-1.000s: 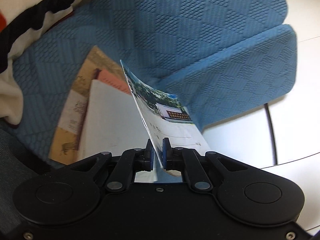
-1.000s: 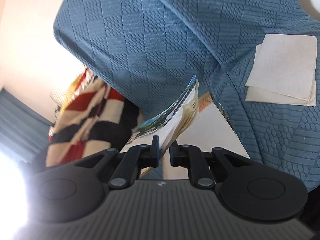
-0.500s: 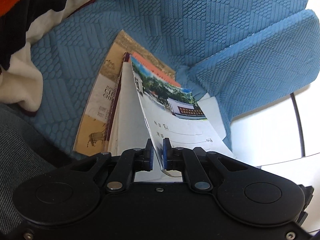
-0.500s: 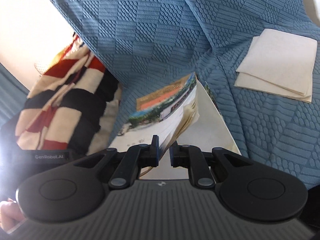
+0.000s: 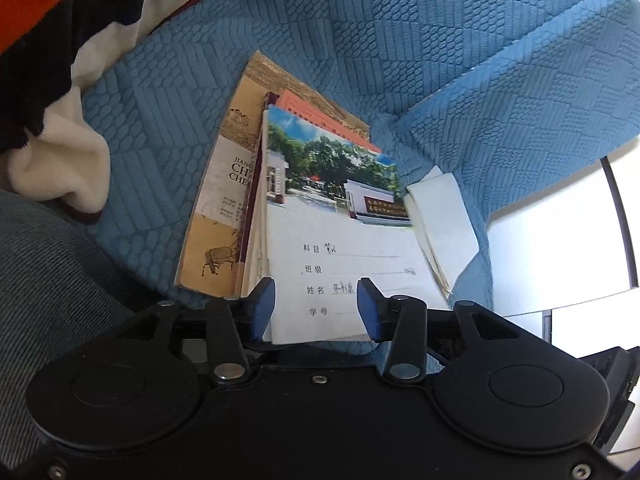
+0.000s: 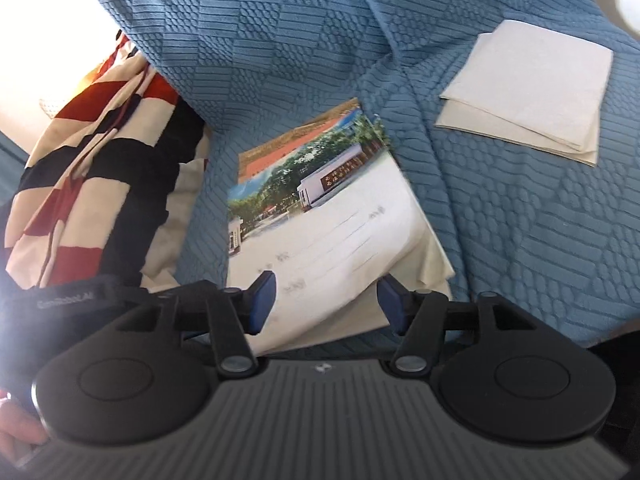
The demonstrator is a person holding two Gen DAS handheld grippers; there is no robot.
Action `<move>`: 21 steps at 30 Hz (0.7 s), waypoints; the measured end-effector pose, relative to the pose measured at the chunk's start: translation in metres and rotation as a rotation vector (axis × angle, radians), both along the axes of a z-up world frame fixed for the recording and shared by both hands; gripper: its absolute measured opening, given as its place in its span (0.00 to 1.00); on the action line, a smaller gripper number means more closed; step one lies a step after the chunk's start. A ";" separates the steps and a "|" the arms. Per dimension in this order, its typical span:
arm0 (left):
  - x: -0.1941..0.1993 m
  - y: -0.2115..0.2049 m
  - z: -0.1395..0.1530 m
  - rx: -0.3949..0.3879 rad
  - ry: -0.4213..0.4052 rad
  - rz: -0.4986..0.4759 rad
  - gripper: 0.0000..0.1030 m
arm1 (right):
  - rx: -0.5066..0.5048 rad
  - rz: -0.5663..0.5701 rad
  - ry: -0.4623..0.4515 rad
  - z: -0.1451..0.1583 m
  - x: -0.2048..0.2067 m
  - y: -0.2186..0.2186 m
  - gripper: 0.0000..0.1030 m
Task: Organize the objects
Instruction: 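Lower the postcard onto the book stack and open both grippers, then raise both tools and move them toward the remaining white paper sheets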
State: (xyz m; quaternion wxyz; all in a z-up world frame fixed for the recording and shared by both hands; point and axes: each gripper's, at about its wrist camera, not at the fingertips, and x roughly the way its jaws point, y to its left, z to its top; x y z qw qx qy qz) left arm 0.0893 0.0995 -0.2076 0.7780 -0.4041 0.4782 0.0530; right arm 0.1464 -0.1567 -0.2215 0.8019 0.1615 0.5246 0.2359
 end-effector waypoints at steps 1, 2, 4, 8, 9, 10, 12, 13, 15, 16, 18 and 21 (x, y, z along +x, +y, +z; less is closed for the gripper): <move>-0.001 -0.001 0.004 0.005 -0.004 -0.002 0.44 | -0.001 -0.006 0.003 0.001 -0.001 -0.002 0.58; -0.002 -0.003 0.008 0.013 -0.006 -0.003 0.45 | -0.001 -0.010 0.002 0.003 -0.002 -0.005 0.58; -0.002 -0.006 0.017 0.032 -0.014 -0.013 0.45 | -0.004 -0.015 -0.013 0.009 -0.003 -0.009 0.58; -0.001 -0.015 0.039 0.077 -0.047 -0.044 0.46 | -0.002 -0.022 -0.064 0.030 -0.005 -0.017 0.58; -0.002 -0.020 0.047 0.103 -0.061 -0.057 0.46 | -0.001 -0.023 -0.080 0.037 -0.005 -0.019 0.58; -0.003 -0.024 0.054 0.129 -0.074 -0.065 0.46 | 0.000 -0.023 -0.098 0.044 -0.005 -0.021 0.58; -0.004 -0.032 0.069 0.166 -0.096 -0.079 0.46 | 0.008 -0.020 -0.125 0.059 -0.005 -0.024 0.58; -0.004 -0.036 0.076 0.180 -0.108 -0.088 0.46 | 0.008 -0.018 -0.140 0.066 -0.005 -0.025 0.58; -0.005 -0.044 0.089 0.201 -0.128 -0.098 0.47 | -0.008 -0.010 -0.180 0.084 -0.006 -0.028 0.58; -0.006 -0.047 0.095 0.209 -0.139 -0.102 0.47 | -0.014 -0.008 -0.197 0.091 -0.006 -0.030 0.58; -0.006 -0.054 0.107 0.224 -0.161 -0.111 0.48 | -0.019 -0.004 -0.227 0.105 -0.008 -0.035 0.58; -0.008 -0.063 0.123 0.242 -0.191 -0.122 0.50 | -0.028 -0.008 -0.264 0.122 -0.011 -0.043 0.58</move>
